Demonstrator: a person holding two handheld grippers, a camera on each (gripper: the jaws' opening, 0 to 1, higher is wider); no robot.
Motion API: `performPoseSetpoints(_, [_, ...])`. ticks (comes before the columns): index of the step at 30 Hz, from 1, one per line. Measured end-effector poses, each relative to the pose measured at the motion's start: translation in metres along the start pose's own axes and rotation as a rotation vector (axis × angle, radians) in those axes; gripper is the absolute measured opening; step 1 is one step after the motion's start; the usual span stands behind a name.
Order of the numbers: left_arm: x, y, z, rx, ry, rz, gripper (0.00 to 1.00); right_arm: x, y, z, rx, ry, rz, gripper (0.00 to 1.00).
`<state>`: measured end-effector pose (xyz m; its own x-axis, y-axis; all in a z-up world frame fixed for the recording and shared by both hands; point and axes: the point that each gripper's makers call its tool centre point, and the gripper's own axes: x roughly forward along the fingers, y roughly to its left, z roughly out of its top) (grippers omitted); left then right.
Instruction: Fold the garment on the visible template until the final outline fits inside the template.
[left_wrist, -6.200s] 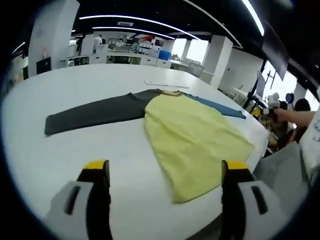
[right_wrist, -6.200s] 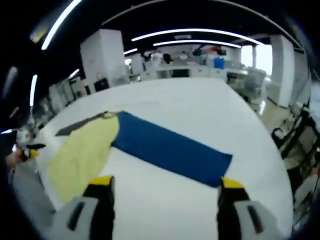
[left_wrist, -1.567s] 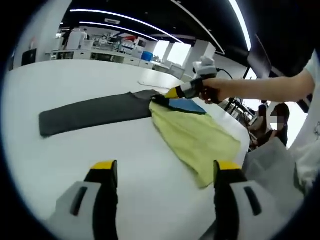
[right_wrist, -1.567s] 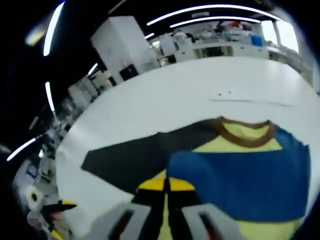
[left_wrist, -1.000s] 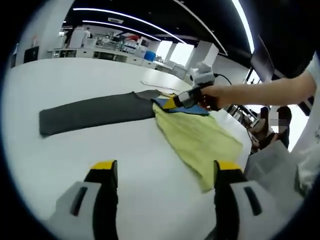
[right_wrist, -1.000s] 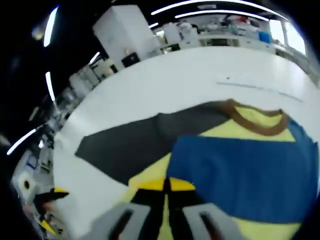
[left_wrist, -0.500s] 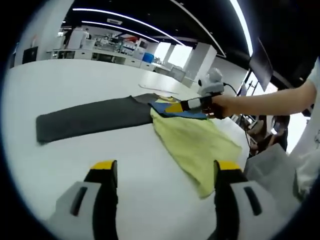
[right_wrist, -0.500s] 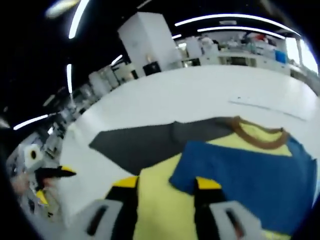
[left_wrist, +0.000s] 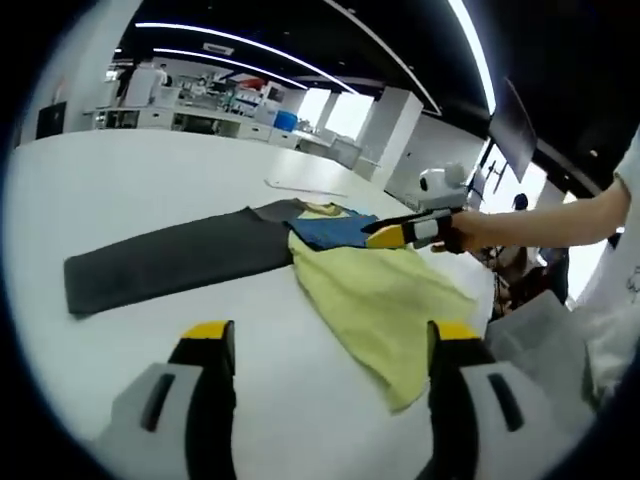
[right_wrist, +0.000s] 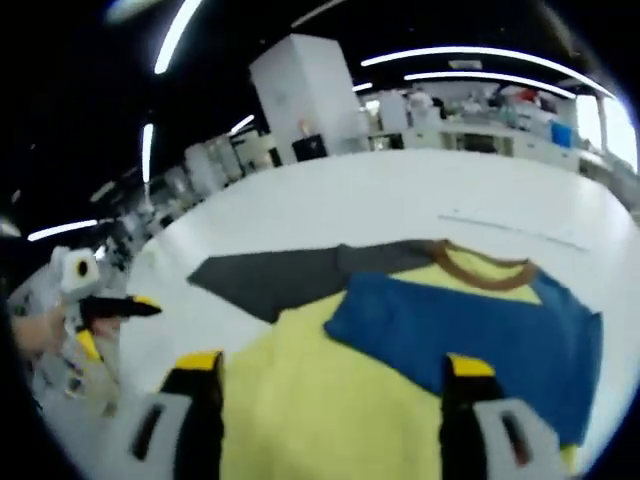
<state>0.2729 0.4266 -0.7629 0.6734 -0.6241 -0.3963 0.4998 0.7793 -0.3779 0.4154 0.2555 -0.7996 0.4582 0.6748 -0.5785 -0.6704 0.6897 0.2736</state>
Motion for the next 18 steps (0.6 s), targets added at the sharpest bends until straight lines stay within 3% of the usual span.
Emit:
performPoseSetpoints(2, [0.000,-0.001,0.003,0.006,0.003,-0.006,0.76,-0.008,0.003,-0.002,0.000,-0.014,-0.001,0.99])
performPoseSetpoints(11, [-0.002,0.002,0.016,0.037,-0.001,-0.019,0.74,-0.043,0.002,-0.008,-0.010,-0.044,-0.018,0.99])
performPoseSetpoints(14, [-0.005,0.014,0.019,0.018,-0.017,-0.018,0.73,-0.058,0.008,-0.015,-0.007,-0.051,-0.023,0.99])
performPoseSetpoints(18, [-0.011,0.039,0.021,0.014,-0.014,0.032,0.73,-0.079,0.015,-0.025,-0.021,-0.058,-0.035,0.99])
